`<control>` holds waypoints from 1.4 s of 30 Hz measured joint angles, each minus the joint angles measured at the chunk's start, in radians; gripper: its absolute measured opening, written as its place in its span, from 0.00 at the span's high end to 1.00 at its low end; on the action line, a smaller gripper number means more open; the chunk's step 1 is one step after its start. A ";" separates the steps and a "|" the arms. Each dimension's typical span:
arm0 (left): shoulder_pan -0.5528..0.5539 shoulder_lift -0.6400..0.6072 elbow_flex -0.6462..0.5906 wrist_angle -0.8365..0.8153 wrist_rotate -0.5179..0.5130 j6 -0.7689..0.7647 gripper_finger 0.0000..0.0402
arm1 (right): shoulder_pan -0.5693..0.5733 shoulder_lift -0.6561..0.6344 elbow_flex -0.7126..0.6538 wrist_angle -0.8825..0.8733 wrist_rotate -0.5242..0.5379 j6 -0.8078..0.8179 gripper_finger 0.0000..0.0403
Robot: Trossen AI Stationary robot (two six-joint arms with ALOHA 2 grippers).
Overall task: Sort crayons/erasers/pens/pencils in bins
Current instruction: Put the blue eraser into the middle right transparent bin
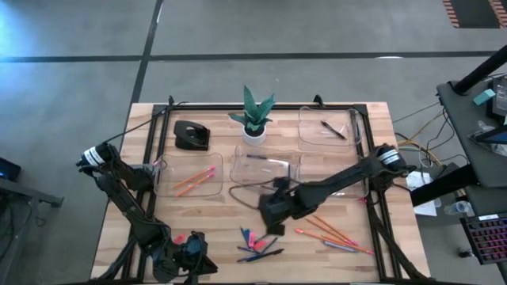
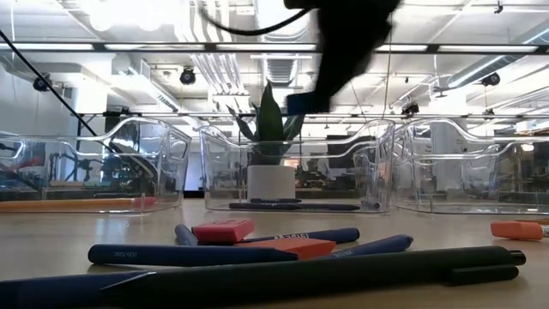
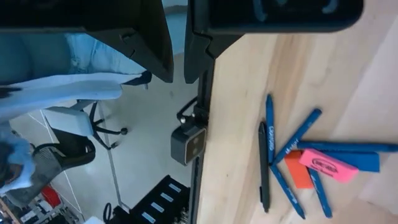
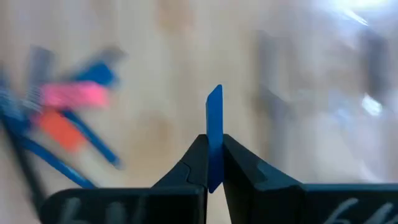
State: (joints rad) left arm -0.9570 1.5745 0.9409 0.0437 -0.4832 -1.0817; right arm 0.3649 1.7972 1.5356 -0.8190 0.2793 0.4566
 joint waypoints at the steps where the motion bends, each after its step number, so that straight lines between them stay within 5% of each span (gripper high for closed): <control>1: 0.005 0.000 0.000 0.000 0.000 0.000 0.94 | 0.003 -0.023 0.000 -0.072 0.030 0.042 0.96; 8: 0.021 0.000 -0.005 0.000 0.000 -0.001 0.94 | 0.021 -0.170 -0.028 -0.561 0.199 0.420 0.95; 12: 0.021 0.000 -0.010 -0.001 0.000 -0.004 0.94 | 0.022 -0.237 -0.115 -0.669 0.200 0.598 0.95; 20: 0.021 0.000 -0.011 -0.001 0.005 -0.014 0.94 | -0.009 -0.336 -0.414 -0.623 0.110 0.708 0.95; 29: 0.021 0.000 -0.012 -0.050 0.062 -0.150 0.94 | -0.060 -0.485 -0.706 -0.253 0.008 0.678 0.95; 42: 0.009 0.000 -0.012 -0.382 0.315 -0.488 0.94 | -0.071 -0.533 -0.819 -0.134 0.008 0.672 0.84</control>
State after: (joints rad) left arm -0.9476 1.5745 0.9291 -0.3387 -0.1685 -1.5701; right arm 0.2939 1.2644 0.7170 -0.9528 0.2877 1.1287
